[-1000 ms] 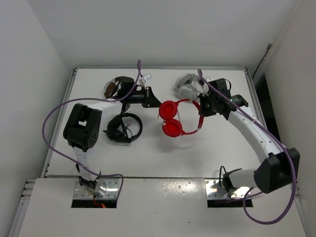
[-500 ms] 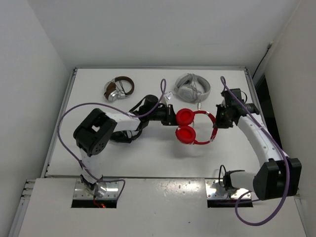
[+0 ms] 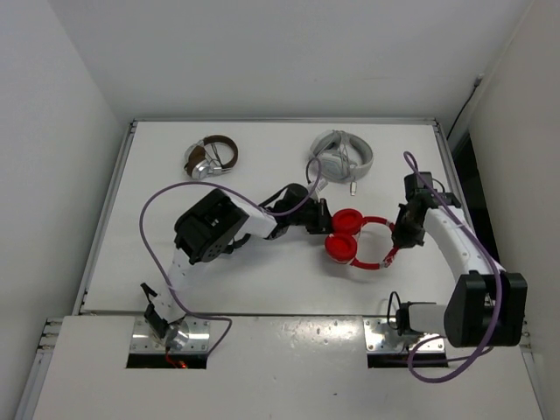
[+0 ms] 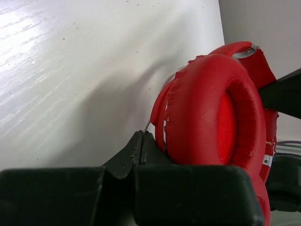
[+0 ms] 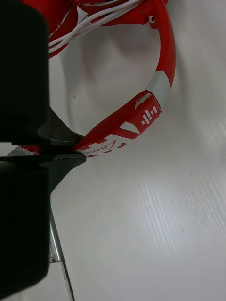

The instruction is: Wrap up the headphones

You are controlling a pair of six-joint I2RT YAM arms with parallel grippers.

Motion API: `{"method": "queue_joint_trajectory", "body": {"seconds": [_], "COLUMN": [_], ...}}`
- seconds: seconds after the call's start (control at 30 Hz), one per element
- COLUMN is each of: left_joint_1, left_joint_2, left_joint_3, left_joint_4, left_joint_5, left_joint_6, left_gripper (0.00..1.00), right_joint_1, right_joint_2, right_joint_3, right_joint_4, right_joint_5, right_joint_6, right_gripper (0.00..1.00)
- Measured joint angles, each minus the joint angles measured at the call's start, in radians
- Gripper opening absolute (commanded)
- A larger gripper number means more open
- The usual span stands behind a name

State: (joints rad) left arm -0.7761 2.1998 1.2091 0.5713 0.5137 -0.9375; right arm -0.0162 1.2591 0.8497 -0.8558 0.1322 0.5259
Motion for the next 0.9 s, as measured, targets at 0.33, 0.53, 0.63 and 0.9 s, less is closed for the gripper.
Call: {"method": "queue_joint_trajectory", "body": {"seconds": [0.33, 0.53, 0.63, 0.9], "left_joint_1": [-0.002, -0.001, -0.001, 0.006], "left_joint_2": [0.063, 0.063, 0.063, 0.007], "left_joint_3": [0.045, 0.067, 0.09, 0.069], "left_joint_4": [-0.041, -0.072, -0.105, -0.188], "left_joint_5": [-0.01, 0.003, 0.002, -0.05], "left_joint_6": [-0.023, -0.024, -0.003, 0.074], "left_gripper": [0.11, 0.34, 0.39, 0.42], "right_joint_1": [-0.027, -0.024, -0.005, 0.044], "right_joint_2": [0.2, 0.248, 0.248, 0.248], "right_joint_3": [-0.009, 0.016, 0.026, 0.027], "right_joint_4": [0.031, 0.043, 0.043, 0.053], "right_joint_5": [0.017, 0.098, 0.148, 0.203], "right_joint_6": [0.034, 0.043, 0.043, 0.043], "right_gripper": [0.0, 0.0, 0.0, 0.0]}}
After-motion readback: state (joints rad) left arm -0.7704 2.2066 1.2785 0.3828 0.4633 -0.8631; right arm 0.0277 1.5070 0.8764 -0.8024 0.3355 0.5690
